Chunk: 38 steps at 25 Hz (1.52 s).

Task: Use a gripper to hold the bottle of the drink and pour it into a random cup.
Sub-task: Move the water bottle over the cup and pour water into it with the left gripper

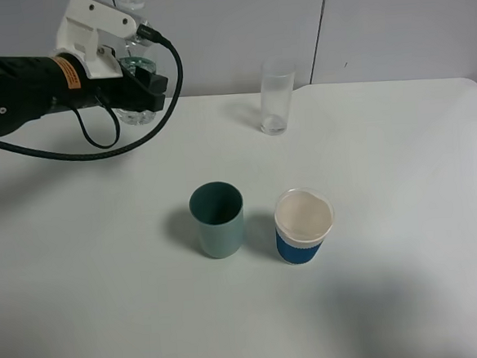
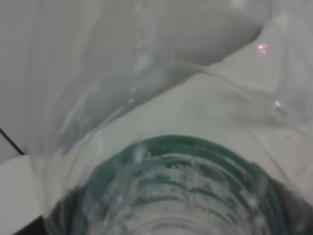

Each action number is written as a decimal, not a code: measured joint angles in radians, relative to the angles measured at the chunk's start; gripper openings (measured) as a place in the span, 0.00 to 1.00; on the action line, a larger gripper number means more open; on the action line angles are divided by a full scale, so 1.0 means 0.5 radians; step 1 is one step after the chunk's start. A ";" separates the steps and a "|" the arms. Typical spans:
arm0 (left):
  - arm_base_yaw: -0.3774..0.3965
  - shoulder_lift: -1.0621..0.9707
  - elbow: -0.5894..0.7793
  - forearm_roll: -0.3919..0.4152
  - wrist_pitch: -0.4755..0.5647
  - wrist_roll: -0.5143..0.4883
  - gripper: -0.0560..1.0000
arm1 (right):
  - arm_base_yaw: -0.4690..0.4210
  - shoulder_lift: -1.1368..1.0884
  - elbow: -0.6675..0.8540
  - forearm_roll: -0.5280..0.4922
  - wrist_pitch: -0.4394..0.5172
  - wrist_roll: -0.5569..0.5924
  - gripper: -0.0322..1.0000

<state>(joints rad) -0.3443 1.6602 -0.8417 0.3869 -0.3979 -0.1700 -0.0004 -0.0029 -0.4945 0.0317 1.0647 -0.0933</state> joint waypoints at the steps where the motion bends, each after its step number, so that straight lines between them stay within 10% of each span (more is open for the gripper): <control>1: 0.000 -0.042 0.000 -0.005 0.020 0.000 0.57 | 0.000 0.000 0.000 0.000 0.000 0.000 0.75; 7: -0.005 -0.146 0.000 -0.426 0.036 0.216 0.57 | 0.000 0.000 0.000 0.000 0.000 0.000 0.75; 21: -0.314 -0.035 -0.128 -2.258 0.111 2.348 0.57 | 0.000 0.000 0.000 0.000 0.000 0.000 0.75; 38: -0.343 0.396 -0.509 -2.762 0.006 2.758 0.57 | 0.000 0.000 0.000 0.000 0.000 0.000 0.75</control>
<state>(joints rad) -0.5157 1.8579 -1.0961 -0.9942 -0.3949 1.2092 -0.0004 -0.0029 -0.4945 0.0317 1.0647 -0.0933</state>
